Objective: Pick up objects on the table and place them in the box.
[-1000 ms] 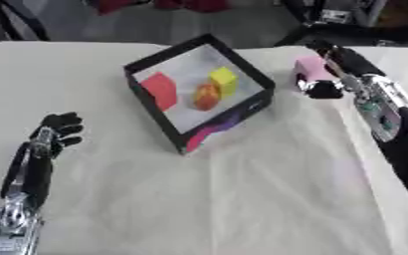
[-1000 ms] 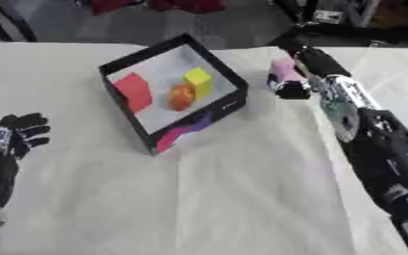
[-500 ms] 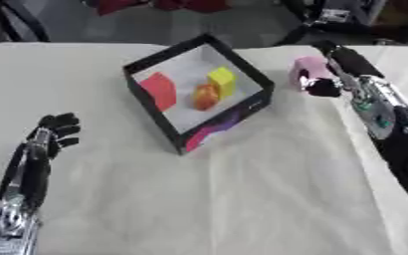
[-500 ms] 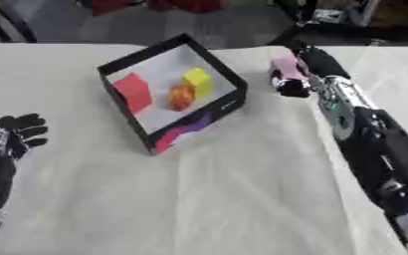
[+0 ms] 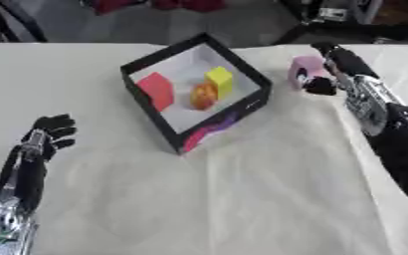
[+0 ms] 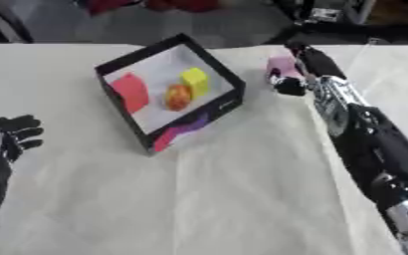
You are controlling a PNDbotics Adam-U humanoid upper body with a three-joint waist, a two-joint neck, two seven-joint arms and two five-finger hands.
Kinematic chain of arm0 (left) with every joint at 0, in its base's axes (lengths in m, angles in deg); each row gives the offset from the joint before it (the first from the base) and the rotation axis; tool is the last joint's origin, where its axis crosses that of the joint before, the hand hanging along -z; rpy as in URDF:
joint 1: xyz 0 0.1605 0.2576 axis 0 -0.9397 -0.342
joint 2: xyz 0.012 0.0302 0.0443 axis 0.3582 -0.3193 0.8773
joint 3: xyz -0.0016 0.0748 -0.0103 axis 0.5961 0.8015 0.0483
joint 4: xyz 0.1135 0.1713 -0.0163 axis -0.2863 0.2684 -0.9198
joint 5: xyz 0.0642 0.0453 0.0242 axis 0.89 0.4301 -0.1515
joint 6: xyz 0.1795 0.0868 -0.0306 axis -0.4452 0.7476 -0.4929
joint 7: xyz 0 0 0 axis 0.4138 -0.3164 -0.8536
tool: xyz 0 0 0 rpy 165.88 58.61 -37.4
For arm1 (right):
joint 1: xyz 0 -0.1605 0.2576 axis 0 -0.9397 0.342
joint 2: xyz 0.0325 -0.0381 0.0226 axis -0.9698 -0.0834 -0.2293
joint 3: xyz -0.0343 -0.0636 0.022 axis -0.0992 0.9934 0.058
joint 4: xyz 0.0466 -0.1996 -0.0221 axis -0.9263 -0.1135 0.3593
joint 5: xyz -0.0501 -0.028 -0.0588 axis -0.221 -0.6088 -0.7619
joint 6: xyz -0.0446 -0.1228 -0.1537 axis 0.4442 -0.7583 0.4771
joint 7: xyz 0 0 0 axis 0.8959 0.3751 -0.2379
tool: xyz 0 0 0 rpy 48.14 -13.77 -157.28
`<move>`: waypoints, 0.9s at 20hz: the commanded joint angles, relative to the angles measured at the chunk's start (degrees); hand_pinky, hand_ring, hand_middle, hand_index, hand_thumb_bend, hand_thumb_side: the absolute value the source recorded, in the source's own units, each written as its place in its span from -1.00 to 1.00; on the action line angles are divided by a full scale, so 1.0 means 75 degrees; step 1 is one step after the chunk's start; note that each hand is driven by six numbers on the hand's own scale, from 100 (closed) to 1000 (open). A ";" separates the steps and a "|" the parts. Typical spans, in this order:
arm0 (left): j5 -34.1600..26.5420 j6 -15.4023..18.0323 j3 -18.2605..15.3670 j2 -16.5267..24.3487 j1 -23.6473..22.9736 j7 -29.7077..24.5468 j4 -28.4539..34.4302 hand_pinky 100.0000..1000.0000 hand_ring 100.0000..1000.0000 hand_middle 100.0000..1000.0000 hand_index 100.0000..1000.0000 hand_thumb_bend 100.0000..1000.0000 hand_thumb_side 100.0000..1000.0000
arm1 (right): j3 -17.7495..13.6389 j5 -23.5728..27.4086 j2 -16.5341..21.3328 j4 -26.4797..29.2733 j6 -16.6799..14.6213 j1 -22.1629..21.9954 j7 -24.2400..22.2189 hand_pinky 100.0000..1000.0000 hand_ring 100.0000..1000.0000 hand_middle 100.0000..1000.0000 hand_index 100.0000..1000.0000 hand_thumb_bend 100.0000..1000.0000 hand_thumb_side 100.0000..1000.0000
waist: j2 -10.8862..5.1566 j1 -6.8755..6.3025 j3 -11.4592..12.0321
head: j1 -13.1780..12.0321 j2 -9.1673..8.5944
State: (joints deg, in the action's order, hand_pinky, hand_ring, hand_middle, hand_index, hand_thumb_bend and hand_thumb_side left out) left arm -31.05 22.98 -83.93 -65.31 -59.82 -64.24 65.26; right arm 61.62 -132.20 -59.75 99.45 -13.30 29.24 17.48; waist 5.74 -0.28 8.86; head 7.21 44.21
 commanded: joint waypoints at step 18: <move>0.0006 0.0019 0.0018 0.0079 0.0139 -0.0020 0.0128 0.53 0.54 0.41 0.60 -0.94 1.00 | -0.0077 0.0187 0.0050 -0.0118 -0.0058 0.0144 0.0072 0.45 0.23 0.80 0.97 -1.00 -0.43 | 0.0041 -0.0087 0.0038 | 0.0049 -0.0013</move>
State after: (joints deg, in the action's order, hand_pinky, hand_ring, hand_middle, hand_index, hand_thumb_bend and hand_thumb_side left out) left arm -31.05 22.97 -83.91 -65.32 -59.55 -64.27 65.26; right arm 61.29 -130.47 -60.20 97.67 -13.83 29.44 17.41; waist 5.75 -0.28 9.07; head 7.48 44.21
